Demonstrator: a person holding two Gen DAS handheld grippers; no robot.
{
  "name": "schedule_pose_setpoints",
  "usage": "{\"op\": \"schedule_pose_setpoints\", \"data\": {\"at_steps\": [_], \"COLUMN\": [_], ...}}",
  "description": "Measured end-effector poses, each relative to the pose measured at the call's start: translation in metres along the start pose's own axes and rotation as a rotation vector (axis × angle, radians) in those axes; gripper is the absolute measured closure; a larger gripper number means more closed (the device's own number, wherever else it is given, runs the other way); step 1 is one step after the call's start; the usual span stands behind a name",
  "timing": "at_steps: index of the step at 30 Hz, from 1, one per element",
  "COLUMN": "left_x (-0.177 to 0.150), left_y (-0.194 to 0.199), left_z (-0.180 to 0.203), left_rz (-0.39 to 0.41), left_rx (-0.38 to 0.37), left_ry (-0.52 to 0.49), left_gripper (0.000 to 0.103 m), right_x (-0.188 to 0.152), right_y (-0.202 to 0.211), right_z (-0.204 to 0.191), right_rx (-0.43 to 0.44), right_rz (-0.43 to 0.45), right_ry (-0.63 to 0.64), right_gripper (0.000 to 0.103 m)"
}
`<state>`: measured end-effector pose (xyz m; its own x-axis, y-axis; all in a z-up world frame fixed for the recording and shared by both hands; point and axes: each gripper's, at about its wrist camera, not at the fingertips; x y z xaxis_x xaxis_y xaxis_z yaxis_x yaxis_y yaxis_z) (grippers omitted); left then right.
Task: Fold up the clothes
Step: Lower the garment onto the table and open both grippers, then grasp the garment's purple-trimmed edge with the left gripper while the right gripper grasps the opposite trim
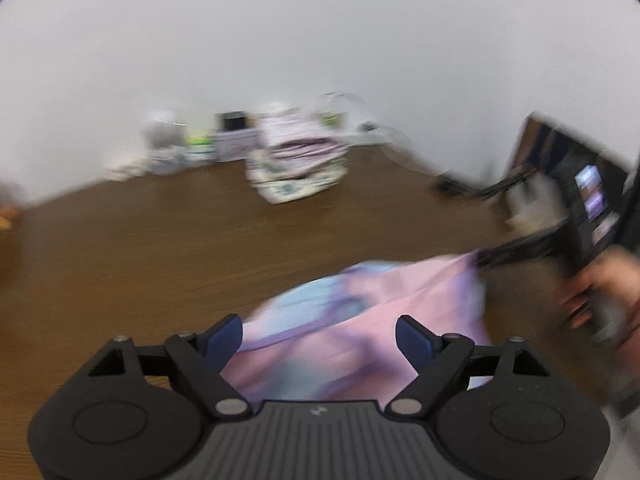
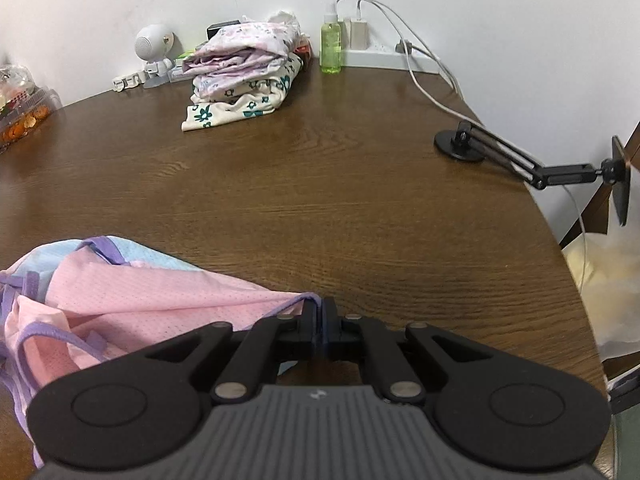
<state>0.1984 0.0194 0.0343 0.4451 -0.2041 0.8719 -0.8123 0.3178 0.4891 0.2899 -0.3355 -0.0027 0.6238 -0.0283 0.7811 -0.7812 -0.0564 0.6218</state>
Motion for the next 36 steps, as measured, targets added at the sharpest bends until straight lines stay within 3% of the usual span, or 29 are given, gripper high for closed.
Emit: {"op": "schedule_pose_setpoints", "data": {"at_steps": [2, 3, 5, 9, 15, 20, 24, 25, 26, 27, 29, 32, 36], "left_x": [-0.009, -0.014, -0.021, -0.033, -0.035, -0.036, -0.038, -0.038, -0.038, -0.038, -0.038, -0.037, -0.032], "left_y": [0.002, 0.003, 0.003, -0.006, -0.028, -0.05, -0.056, -0.056, -0.056, -0.056, -0.053, -0.04, -0.011], "left_z": [-0.01, -0.017, -0.029, -0.041, -0.035, -0.031, -0.032, -0.03, -0.029, -0.027, -0.021, -0.01, 0.001], "left_rz": [-0.024, -0.038, -0.06, -0.08, -0.093, -0.117, -0.127, -0.127, -0.127, -0.127, -0.121, -0.072, 0.023], "left_rx": [0.063, 0.065, 0.059, 0.039, -0.053, -0.088, -0.109, -0.117, -0.125, -0.134, -0.136, -0.098, -0.014], "left_ry": [-0.032, -0.021, 0.006, 0.021, -0.005, -0.017, 0.001, 0.0, -0.001, -0.003, -0.028, -0.072, -0.125], "left_gripper": [0.02, 0.021, 0.022, 0.034, 0.057, 0.059, 0.061, 0.073, 0.092, 0.099, 0.101, 0.102, 0.102], "right_x": [-0.001, -0.001, -0.003, -0.008, -0.033, -0.063, -0.076, -0.078, -0.079, -0.082, -0.085, -0.085, -0.081], "right_y": [0.006, 0.011, 0.028, 0.068, 0.125, 0.127, 0.111, 0.107, 0.105, 0.104, 0.101, 0.102, 0.118], "right_z": [0.002, 0.003, 0.003, -0.008, -0.063, -0.12, -0.144, -0.148, -0.151, -0.152, -0.153, -0.142, -0.108], "right_rx": [-0.002, -0.005, -0.003, -0.009, 0.139, 0.256, 0.243, 0.24, 0.237, 0.227, 0.205, 0.18, 0.154], "right_rz": [0.008, 0.023, 0.063, 0.136, 0.167, 0.08, 0.043, 0.035, 0.031, 0.029, 0.027, 0.02, 0.047], "right_ry": [-0.024, -0.031, -0.027, 0.019, 0.135, 0.264, 0.297, 0.299, 0.305, 0.315, 0.321, 0.279, 0.186], "right_gripper": [0.083, 0.07, 0.06, 0.06, 0.061, 0.068, 0.068, 0.068, 0.068, 0.068, 0.072, 0.093, 0.094]}}
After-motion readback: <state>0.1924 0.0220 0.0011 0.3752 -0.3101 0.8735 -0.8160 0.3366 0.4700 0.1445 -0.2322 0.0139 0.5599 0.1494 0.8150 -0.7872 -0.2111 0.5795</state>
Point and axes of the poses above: each gripper's, at about its wrist camera, not at the fingertips, and y roughly against the way its jaws point, z to its right, x to its top, and after that the axes turned 11 degrees about z, right-handed
